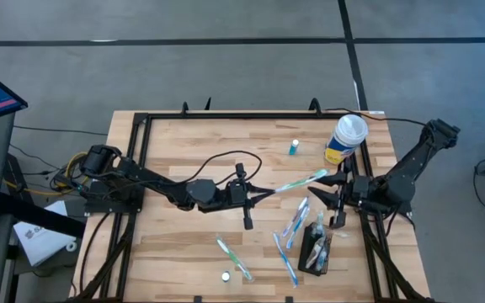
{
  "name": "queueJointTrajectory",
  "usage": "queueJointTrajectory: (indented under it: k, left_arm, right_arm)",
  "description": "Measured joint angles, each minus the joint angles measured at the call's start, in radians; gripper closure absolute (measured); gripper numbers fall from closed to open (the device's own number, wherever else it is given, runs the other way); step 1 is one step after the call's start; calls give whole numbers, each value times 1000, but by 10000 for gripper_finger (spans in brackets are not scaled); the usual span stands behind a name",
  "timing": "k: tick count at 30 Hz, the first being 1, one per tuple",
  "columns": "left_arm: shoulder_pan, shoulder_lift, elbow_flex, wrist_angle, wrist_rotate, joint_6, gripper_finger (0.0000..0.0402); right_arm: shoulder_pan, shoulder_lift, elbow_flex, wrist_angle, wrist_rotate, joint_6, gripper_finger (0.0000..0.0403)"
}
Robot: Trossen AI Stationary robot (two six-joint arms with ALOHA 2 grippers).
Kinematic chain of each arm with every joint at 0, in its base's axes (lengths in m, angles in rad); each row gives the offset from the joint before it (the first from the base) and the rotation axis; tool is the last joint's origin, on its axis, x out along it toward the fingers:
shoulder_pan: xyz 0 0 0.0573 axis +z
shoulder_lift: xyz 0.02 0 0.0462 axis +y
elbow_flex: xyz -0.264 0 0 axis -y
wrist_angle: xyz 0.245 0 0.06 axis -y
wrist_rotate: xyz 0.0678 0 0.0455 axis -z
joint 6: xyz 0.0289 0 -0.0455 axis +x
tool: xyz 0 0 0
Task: Pick & Place toothbrushing station
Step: Put the green toothbrush into the black wire organizer
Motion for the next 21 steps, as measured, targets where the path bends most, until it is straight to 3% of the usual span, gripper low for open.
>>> queueJointTrajectory:
  k: [10,18,21]
  left_arm:
    - [0,0,0,1,0,0,402]
    - [2,0,-28,16,-3,-2,402]
    - [9,0,-44,36,-2,-7,402]
  right_arm:
    - [-38,0,0,26,0,0,293]
    - [-40,0,0,34,-11,-32,389]
    - [-33,1,0,30,-10,-45,391]
